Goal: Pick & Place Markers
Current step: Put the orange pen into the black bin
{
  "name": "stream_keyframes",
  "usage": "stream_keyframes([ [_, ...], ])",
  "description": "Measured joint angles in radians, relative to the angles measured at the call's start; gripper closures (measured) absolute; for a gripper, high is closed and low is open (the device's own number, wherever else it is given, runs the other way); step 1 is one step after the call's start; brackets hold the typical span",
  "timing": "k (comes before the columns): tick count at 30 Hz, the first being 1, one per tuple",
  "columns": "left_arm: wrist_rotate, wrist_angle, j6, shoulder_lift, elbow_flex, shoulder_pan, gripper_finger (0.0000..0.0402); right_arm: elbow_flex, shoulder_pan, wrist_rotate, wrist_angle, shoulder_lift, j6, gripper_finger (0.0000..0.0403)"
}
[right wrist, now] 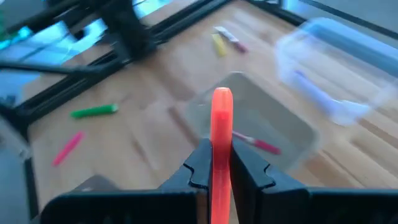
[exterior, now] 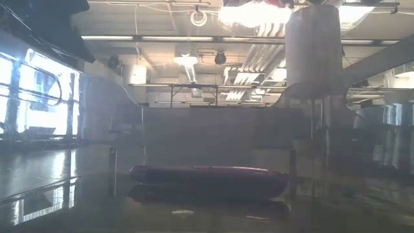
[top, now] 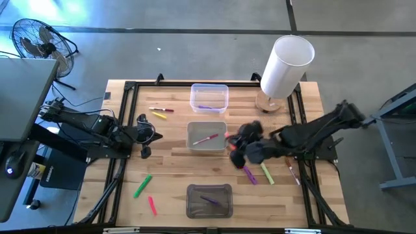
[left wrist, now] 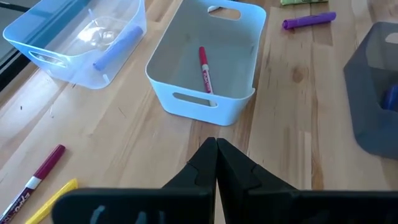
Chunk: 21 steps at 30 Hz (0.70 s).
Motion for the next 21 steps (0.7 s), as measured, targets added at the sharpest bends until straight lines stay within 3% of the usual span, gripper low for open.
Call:
stream_keyframes([
  [12,0.002,-0.009,0.006,0.0,0.0,0.0,0.0401,0.47,0.119,-0.13,-0.116,0.423,-0.097,0.038],
  [16,-0.003,-0.009,0.001,-0.002,0.0,0.0,0.0401,0.547,0.138,-0.176,-0.192,0.52,-0.051,0.038],
  [21,0.024,-0.008,0.0,-0.001,0.0,0.0,0.0401,0.542,0.154,-0.23,-0.208,0.593,0.004,0.0368],
])
